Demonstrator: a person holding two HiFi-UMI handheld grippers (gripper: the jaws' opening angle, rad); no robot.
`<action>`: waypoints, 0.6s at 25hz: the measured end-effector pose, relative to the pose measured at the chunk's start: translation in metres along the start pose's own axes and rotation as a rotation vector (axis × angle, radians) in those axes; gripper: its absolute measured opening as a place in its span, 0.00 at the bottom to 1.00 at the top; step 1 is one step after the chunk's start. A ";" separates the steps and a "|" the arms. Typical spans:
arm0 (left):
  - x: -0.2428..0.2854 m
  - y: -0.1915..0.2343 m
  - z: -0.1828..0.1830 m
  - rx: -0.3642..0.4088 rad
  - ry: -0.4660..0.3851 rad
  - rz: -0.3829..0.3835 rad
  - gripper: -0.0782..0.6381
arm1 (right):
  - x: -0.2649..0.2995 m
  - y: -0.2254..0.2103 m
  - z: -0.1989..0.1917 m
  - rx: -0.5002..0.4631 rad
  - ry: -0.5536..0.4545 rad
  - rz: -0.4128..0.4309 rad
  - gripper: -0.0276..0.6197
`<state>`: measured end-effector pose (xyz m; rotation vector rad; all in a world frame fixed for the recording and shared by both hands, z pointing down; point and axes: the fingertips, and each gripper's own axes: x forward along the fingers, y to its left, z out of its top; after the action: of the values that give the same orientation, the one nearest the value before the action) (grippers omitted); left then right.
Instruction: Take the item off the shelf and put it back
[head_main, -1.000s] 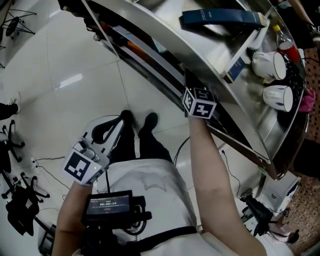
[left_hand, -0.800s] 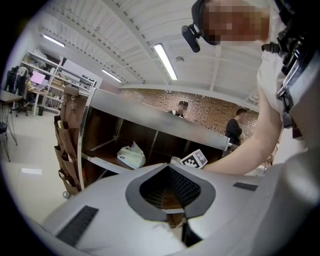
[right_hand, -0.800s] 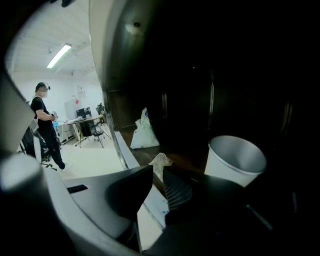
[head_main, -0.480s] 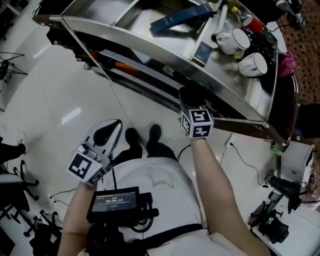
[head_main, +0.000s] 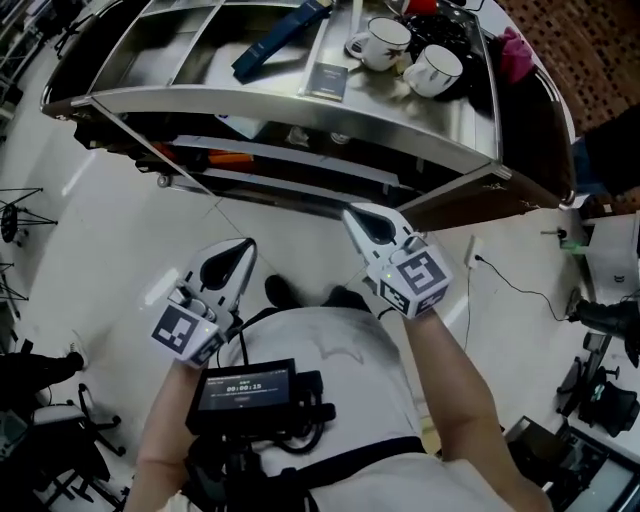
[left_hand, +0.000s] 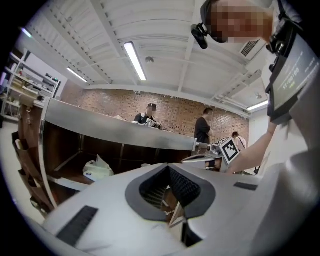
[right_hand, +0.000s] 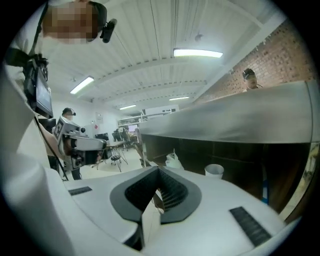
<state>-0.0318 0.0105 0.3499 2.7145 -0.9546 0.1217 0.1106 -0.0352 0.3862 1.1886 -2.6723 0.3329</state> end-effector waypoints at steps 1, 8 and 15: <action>0.003 -0.006 0.002 0.010 0.001 -0.003 0.12 | -0.006 0.004 0.006 0.004 -0.026 0.019 0.05; 0.025 -0.058 0.014 0.048 0.003 0.038 0.12 | -0.059 0.034 0.038 -0.007 -0.138 0.161 0.05; 0.055 -0.129 0.010 0.074 0.014 0.069 0.12 | -0.116 0.032 0.026 0.018 -0.148 0.236 0.05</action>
<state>0.0914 0.0712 0.3213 2.7440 -1.0604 0.1929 0.1607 0.0601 0.3259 0.9366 -2.9517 0.3168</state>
